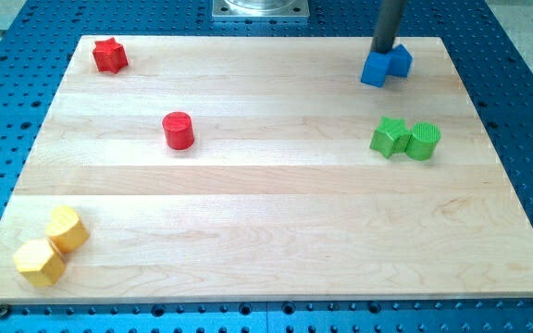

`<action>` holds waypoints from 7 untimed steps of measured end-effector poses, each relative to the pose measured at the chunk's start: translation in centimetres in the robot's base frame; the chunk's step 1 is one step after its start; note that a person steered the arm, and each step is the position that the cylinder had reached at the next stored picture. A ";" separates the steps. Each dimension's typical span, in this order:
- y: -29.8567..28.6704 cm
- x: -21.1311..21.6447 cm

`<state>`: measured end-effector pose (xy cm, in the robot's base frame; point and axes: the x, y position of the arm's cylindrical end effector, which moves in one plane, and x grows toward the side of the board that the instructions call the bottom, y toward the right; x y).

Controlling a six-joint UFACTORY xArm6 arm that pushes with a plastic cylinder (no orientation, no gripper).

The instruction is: Push the blue cube towards the top center of the board

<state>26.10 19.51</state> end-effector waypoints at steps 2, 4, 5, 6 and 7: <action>-4.0 3.7; -4.5 11.1; -8.2 11.5; -9.4 6.8; -10.0 4.7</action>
<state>30.76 9.52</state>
